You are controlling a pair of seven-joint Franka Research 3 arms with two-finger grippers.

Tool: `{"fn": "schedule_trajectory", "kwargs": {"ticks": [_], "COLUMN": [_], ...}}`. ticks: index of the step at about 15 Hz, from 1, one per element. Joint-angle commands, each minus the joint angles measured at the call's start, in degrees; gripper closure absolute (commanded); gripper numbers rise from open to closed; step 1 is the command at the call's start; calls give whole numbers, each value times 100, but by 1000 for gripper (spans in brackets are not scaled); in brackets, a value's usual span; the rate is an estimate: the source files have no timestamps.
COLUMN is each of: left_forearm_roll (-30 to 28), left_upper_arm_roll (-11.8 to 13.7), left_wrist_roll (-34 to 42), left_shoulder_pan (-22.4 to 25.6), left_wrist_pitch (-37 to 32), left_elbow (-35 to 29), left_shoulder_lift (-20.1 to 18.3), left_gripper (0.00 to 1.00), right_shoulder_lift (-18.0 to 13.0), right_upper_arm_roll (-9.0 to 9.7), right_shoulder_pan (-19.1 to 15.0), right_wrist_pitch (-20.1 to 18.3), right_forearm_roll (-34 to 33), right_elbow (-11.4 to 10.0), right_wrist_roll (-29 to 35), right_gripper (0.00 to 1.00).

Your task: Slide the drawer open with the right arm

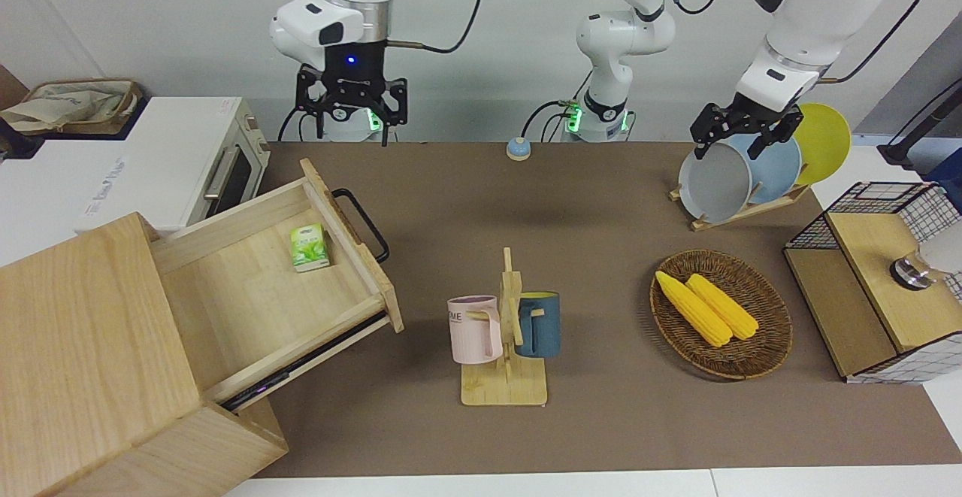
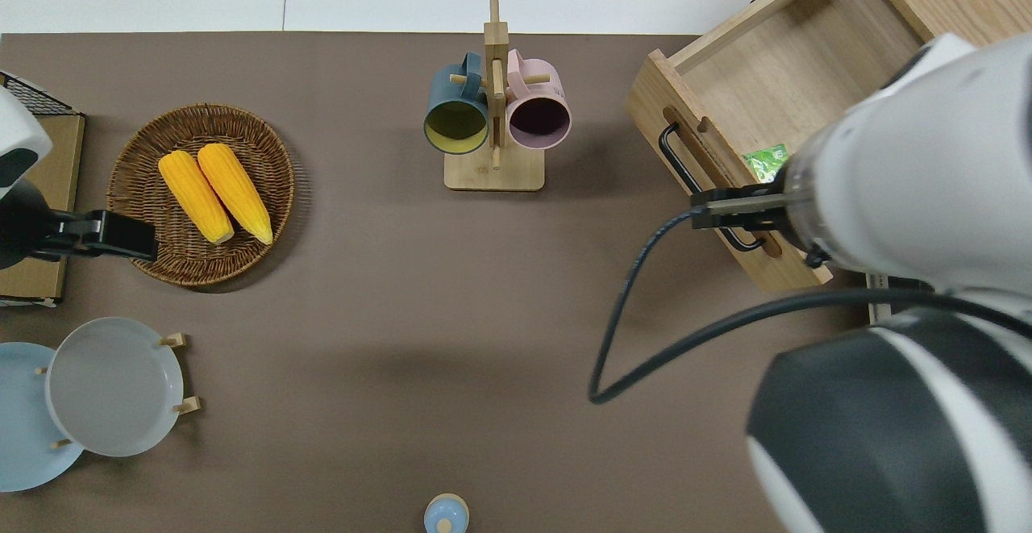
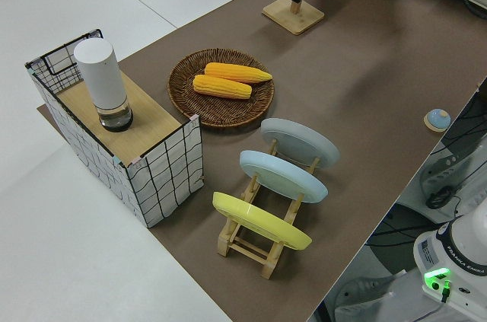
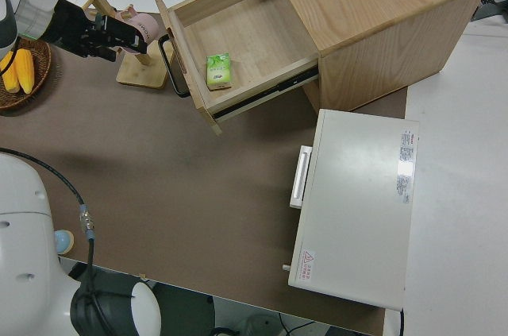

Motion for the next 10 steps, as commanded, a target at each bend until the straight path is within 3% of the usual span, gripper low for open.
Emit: {"fn": "schedule_trajectory", "kwargs": {"ticks": [1,3,5,10], "left_forearm_roll": [99,99,99,99], "left_upper_arm_roll": [-41,-41,-41,-41], "left_wrist_roll": [51,51,51,51], "left_shoulder_pan": [31,31,31,31], "left_wrist_pitch": [-113,-113,-113,-113], "left_elbow": [140,140,149,149], "left_shoulder_lift": [65,65,65,65], "left_gripper": [7,7,7,7], "right_shoulder_lift": [-507,-605,-605,-623], "right_upper_arm_roll": [37,-208,-489,-885], "right_shoulder_pan": [-855,-1015,-1007,-910], "right_wrist_pitch": [60,-18,-124,-212], "right_forearm_roll": [778,1052,1211,1211], "right_elbow": [-582,-768,-803,-1014], "right_wrist_roll": [-828,-1154,-1497,-1533], "right_gripper": [15,15,15,13]}}
